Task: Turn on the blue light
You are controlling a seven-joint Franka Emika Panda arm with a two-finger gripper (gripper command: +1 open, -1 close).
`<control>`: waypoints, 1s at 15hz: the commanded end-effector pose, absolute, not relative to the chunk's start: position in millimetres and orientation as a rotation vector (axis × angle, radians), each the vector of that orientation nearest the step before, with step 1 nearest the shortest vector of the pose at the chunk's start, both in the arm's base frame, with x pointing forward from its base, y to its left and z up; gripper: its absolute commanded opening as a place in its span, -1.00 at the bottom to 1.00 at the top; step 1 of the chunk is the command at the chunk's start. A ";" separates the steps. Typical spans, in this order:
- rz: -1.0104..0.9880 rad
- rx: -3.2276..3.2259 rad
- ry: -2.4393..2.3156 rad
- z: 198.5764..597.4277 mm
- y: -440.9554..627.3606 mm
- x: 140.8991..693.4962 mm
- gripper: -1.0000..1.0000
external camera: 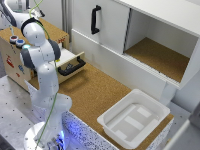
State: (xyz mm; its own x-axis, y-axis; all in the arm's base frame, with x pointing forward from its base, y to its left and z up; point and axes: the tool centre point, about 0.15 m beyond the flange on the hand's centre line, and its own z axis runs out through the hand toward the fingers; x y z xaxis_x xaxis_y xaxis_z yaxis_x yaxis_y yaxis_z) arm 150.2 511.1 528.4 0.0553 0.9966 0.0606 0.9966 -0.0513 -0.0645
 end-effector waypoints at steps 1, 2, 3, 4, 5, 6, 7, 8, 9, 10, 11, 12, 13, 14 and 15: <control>0.030 -2.254 -2.112 500.6 525.3 154.7 -1.00; 0.019 -2.247 -2.097 492.7 525.9 156.6 -1.00; 0.009 -2.242 -2.088 487.2 527.0 157.9 -1.00; 0.008 -2.240 -2.081 482.0 527.7 159.1 -1.00; 0.003 -2.240 -2.080 477.6 528.3 160.0 -1.00; -0.002 -2.236 -2.085 472.0 529.1 161.5 -1.00; 0.005 -2.230 -2.088 468.0 529.6 162.4 -1.00; 0.000 -2.236 -2.078 463.3 529.1 164.6 -1.00; 0.002 -2.237 -2.076 457.5 529.2 166.2 -1.00; 0.004 -2.238 -2.073 452.6 529.3 167.1 -1.00; 0.024 -2.250 -2.094 446.3 529.4 167.0 -1.00; 0.030 -2.253 -2.077 440.5 528.1 167.0 -1.00; 0.048 -2.259 -2.085 436.0 527.3 165.4 -1.00; 0.057 -2.252 -2.087 435.0 526.2 162.8 -1.00; 0.062 -2.258 -2.086 436.2 523.3 160.9 -1.00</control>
State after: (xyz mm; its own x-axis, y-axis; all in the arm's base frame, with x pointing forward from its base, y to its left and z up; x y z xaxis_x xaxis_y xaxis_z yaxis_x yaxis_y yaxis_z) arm 164.4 525.5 463.1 0.0758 0.9964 0.0389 0.9926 -0.0717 -0.0976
